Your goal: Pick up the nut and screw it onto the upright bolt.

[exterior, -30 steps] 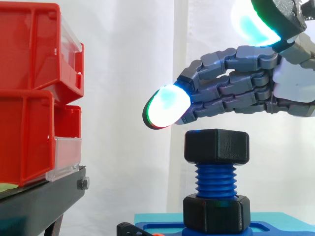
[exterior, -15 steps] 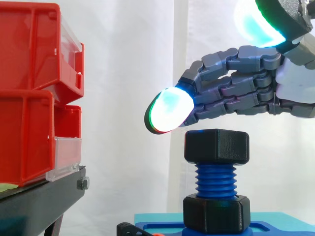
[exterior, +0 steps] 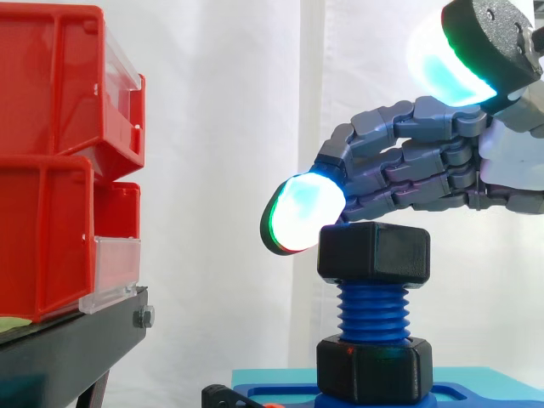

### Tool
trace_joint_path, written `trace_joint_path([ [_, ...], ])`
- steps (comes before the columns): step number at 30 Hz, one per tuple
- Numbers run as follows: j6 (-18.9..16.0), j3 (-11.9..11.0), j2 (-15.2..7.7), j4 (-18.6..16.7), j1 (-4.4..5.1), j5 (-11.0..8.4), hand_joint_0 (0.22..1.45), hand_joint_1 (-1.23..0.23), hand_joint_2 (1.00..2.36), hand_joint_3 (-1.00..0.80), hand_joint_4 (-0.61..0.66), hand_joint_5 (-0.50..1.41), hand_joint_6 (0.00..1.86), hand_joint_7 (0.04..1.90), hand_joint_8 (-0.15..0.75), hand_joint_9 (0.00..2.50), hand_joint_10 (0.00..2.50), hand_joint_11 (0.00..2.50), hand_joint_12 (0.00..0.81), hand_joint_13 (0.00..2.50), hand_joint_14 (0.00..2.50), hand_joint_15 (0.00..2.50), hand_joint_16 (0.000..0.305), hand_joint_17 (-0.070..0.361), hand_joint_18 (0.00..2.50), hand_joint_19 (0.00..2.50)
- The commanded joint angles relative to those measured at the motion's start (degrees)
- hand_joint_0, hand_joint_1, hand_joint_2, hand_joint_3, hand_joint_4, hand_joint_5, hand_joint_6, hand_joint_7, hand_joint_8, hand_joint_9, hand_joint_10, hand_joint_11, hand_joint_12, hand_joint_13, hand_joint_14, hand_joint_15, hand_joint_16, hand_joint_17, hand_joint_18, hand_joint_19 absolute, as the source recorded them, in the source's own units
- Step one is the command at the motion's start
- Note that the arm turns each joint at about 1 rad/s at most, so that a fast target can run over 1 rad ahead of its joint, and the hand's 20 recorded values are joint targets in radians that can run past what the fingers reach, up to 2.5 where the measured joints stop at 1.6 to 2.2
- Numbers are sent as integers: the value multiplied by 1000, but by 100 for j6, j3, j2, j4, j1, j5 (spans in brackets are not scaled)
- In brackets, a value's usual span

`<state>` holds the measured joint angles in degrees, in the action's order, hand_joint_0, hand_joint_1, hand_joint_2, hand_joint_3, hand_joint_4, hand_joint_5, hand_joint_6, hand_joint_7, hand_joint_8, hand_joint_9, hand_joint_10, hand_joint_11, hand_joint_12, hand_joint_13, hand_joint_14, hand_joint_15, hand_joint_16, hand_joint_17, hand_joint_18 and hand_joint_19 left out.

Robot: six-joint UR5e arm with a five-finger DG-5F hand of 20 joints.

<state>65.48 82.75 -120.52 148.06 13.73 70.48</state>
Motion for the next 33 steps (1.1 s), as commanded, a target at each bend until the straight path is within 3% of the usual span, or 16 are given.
trace_joint_path([
  [1, 0, -5, 2, 21, -11, 18, 415, -164, 1000, -500, 230, -160, 503, 943, 289, 219, 0, 0, 394, 98, 0, 0, 55, 125, 0, 0],
  [12, 0, 4, 2, 56, -55, 27, 426, -221, 1000, -500, 275, -131, 504, 1096, 312, 339, 0, 0, 375, 192, 0, 0, 45, 101, 0, 0],
  [25, 0, -5, 2, 91, -142, 80, 444, -259, 1000, -500, 269, -85, 500, 1417, 318, 434, 0, 0, 347, 250, 0, 0, 39, 87, 0, 0],
  [33, 0, -5, -7, 118, -204, 80, 464, -298, 1000, -500, 269, -27, 565, 1355, 313, 605, 0, 0, 317, 368, 0, 0, 32, 72, 1, 0],
])
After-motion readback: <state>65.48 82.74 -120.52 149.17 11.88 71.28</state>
